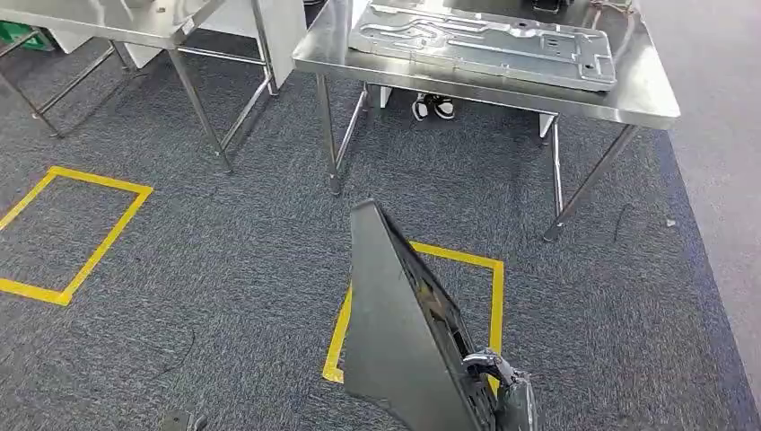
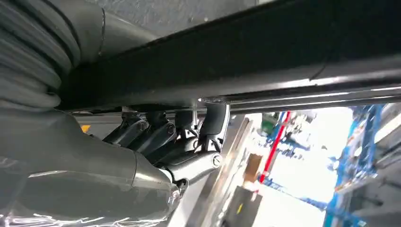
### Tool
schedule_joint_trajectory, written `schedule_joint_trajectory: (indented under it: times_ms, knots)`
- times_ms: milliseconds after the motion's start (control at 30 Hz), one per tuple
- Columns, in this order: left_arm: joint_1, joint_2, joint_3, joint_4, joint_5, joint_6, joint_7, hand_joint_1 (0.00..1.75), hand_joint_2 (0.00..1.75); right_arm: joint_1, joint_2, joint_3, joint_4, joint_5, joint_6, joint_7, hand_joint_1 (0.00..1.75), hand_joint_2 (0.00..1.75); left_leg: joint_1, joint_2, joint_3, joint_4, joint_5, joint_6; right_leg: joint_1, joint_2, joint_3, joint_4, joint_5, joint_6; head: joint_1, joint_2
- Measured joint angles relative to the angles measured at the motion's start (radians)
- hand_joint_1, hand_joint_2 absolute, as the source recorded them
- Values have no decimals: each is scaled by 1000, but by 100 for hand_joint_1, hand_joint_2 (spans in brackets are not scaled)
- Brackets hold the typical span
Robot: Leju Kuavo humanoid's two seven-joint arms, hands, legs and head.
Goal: Take the parts from the cabinet and place them on the table.
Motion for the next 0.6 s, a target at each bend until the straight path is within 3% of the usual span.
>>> schedule_joint_trajectory:
  times_ms: [33,67,100,167,200,233,333,400,433,500,533,567,600]
  knots:
    - [1,0,0,0,-1,0,0,0,175,1,0,0,0,9,-10,4,175,175,0,7,-1,0,-2,1,-2,-2,-24,45,-10,3,0,0]
    - [2,1,1,0,-4,0,0,0,175,1,-1,0,0,28,-31,22,175,175,0,14,0,1,-3,-1,-5,-4,-28,50,3,5,0,0]
    - [1,1,1,0,-11,0,0,0,175,1,-1,0,0,50,-57,48,175,175,0,18,3,1,-5,-3,-7,-5,-8,11,35,5,0,0]
    - [0,1,1,0,-22,2,2,0,175,1,-1,-2,-3,92,-103,95,175,175,0,22,11,1,-9,-10,-8,-11,88,-163,122,0,0,0]
    - [-1,1,1,0,-24,2,2,0,175,0,-1,-3,-7,101,-115,109,175,175,0,23,14,1,-12,-14,-6,-17,127,-236,132,-6,0,0]
    - [-2,1,1,0,-26,2,2,0,175,-3,-1,-3,-10,105,-119,115,175,175,-8,24,13,4,-16,-22,1,-19,131,-245,124,-8,0,0]
    - [-3,3,1,0,-32,2,3,0,175,-5,-1,-6,-17,124,-142,136,175,175,-5,27,20,-4,-17,-39,7,-12,129,-243,120,-22,0,0]
    - [-5,8,1,0,-35,2,3,0,175,-10,-1,-6,-21,146,-164,148,175,175,0,22,17,18,-32,-49,-4,-12,141,-258,127,-36,0,0]
    - [-6,9,1,0,-36,3,2,0,175,-17,-1,-6,-23,155,-175,153,175,175,0,18,-10,74,-68,-50,-4,-13,144,-259,125,-46,-1,0]
    - [-4,10,1,0,-40,2,3,0,175,-29,-1,-5,-23,162,-188,164,175,175,0,17,-93,236,-140,-55,-1,-11,147,-259,120,-53,0,0]
    - [-2,11,1,0,-40,2,3,0,175,-30,-1,-5,-23,165,-193,167,175,175,0,16,-134,307,-161,-57,1,-9,148,-258,118,-55,0,0]
    - [-1,14,1,0,-40,2,5,0,175,-31,-1,-5,-22,170,-198,172,175,175,0,16,-155,332,-152,-57,3,-7,151,-257,115,-56,0,0]
    - [-1,16,1,0,-40,3,7,0,175,-33,-1,-5,-21,174,-203,176,175,175,0,16,-148,299,-114,-54,4,-4,156,-257,112,-54,-1,0]
